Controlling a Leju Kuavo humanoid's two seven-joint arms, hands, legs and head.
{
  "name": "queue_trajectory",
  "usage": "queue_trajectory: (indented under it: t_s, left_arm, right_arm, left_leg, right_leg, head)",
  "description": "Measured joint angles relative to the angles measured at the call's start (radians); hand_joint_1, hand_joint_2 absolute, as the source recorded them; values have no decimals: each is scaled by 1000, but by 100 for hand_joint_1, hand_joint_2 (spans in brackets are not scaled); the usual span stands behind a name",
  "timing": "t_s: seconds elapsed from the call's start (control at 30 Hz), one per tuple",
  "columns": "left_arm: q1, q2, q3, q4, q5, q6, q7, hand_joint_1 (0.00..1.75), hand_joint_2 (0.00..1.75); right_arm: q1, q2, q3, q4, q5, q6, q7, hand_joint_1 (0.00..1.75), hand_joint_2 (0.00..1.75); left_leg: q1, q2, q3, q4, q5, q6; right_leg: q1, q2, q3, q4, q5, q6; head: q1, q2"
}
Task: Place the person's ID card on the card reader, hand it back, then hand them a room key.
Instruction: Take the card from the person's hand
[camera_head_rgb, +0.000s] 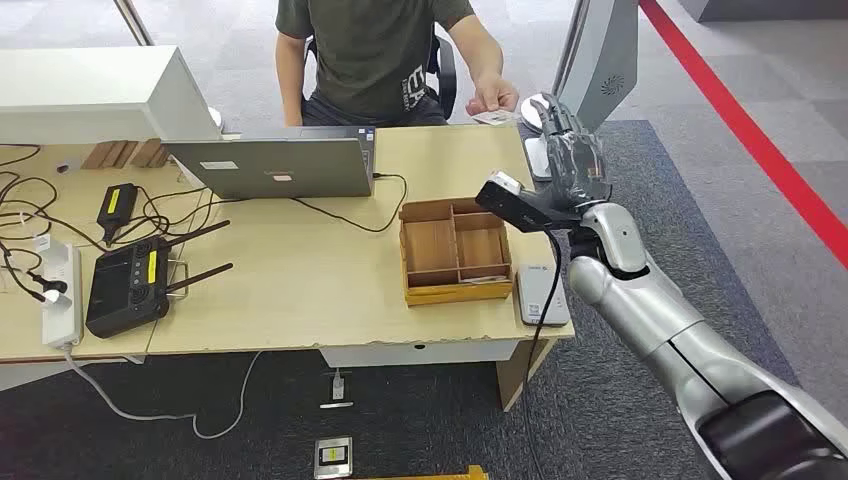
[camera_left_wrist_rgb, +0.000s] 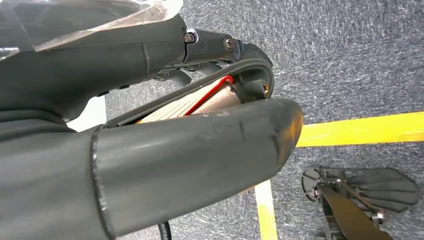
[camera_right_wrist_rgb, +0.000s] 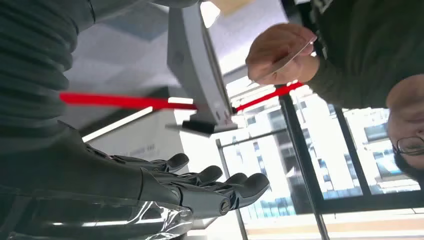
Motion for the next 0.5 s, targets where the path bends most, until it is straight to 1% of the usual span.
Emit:
queue_trajectory:
  t_s: [0.07, 0.13, 0.2, 0.3, 0.47, 0.5]
  left_arm:
    - [0, 0, 0, 0, 0, 0, 0, 0, 0]
    - [0, 0, 0, 0, -1, -1, 3, 0, 0]
    - [0, -1, 0, 0, 0, -1, 6, 0, 0]
    - [0, -1, 0, 0, 0, -1, 5, 0, 0]
    - [0, -1, 0, 0, 4, 2, 3, 0, 0]
    - [0, -1, 0, 0, 5, 2, 2, 0, 0]
  right_arm:
    - [-1, -1, 3, 2, 61, 1, 16, 0, 175]
    - [-2, -1, 7, 7, 155, 6, 38, 0, 175]
    - [-2, -1, 7, 10, 209, 17, 45, 0, 175]
    - [-1, -2, 7, 15, 269, 29, 46, 0, 175]
    - [0, -1, 5, 22, 312, 36, 45, 1, 175]
    - [1, 0, 5, 22, 316, 36, 45, 41, 175]
  left_leg:
    - [0, 0, 0, 0, 0, 0]
    - [0, 0, 0, 0, 0, 0]
    - [0, 0, 0, 0, 0, 0]
    - [0, 0, 0, 0, 0, 0]
    - [0, 0, 0, 0, 0, 0]
    - [0, 0, 0, 0, 0, 0]
  right_leg:
    - [0, 0, 0, 0, 0, 0]
    - [0, 0, 0, 0, 0, 0]
    - [0, 0, 0, 0, 0, 0]
    - [0, 0, 0, 0, 0, 0]
    - [0, 0, 0, 0, 0, 0]
    - [0, 0, 0, 0, 0, 0]
  head:
    - [0, 0]
    - [0, 0]
    - [0, 0]
    - [0, 0]
    - [0, 0]
    - [0, 0]
